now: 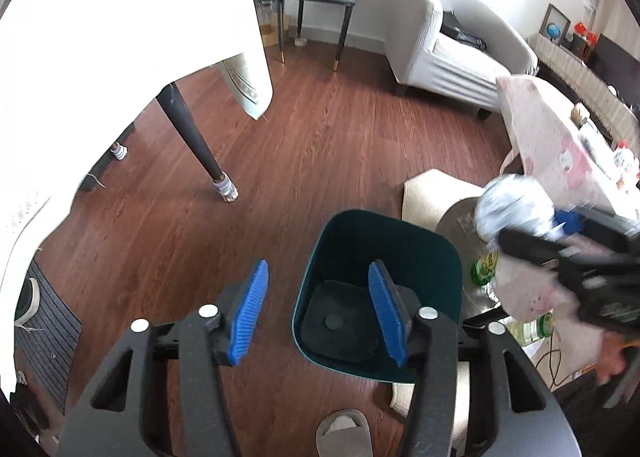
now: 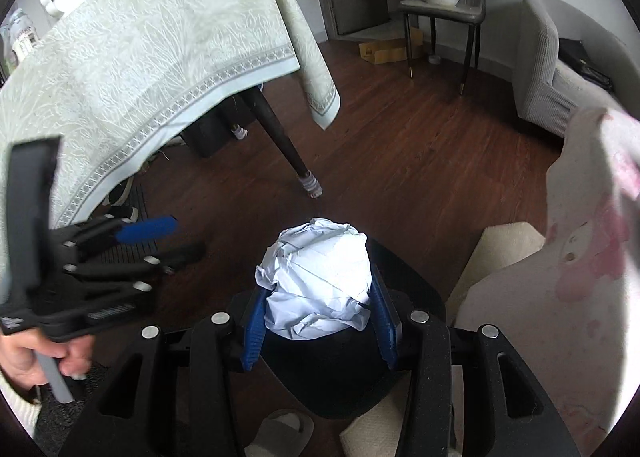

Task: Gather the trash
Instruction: 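Carry the paper ball over the green bin and open the right tool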

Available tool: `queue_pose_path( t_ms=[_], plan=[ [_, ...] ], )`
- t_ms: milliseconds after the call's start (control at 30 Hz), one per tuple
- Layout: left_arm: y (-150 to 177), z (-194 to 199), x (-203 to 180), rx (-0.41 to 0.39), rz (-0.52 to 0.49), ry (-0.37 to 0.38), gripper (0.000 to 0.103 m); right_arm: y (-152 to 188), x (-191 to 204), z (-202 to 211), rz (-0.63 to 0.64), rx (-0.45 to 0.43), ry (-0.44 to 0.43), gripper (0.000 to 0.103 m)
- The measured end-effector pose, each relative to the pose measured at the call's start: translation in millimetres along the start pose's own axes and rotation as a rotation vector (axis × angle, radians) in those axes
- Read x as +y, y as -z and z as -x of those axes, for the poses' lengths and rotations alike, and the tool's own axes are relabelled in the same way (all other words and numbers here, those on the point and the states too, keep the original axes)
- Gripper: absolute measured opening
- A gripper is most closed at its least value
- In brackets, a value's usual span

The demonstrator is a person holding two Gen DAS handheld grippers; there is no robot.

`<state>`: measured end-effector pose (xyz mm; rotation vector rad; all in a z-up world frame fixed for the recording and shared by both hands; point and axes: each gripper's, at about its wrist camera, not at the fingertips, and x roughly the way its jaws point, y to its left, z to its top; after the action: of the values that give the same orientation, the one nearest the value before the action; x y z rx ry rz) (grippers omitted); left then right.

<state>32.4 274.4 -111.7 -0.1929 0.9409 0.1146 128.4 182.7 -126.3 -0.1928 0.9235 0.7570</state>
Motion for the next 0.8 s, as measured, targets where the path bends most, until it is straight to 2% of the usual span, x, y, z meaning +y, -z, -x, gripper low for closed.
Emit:
queue_pose_path(
  t_ms=[233,367,600,633,667,733,800],
  plan=[
    [-9,35,-3,-0.098,0.019,0.047,0.043,10,-7,-47,-0.041,0.096,0.023,0.046],
    [-13,40,-4,-0.104,0.032,0.062,0.034,21,-11,-74,-0.05,0.155,0.036,0.046],
    [-18,49,-13,-0.135,0.026,0.075,0.034,35,-14,-107,-0.065,0.227,0.041,0.047],
    [-19,50,-14,-0.139,0.024,0.08,0.034,37,-16,-110,-0.068,0.23,0.038,0.049],
    [-19,52,-16,-0.142,0.022,0.083,0.034,38,-16,-112,-0.072,0.234,0.031,0.057],
    [-20,54,-18,-0.147,0.019,0.084,0.034,42,-16,-114,-0.073,0.235,0.037,0.065],
    [-21,57,-18,-0.153,0.019,0.089,0.034,45,-16,-116,-0.067,0.242,0.055,0.066]
  ],
)
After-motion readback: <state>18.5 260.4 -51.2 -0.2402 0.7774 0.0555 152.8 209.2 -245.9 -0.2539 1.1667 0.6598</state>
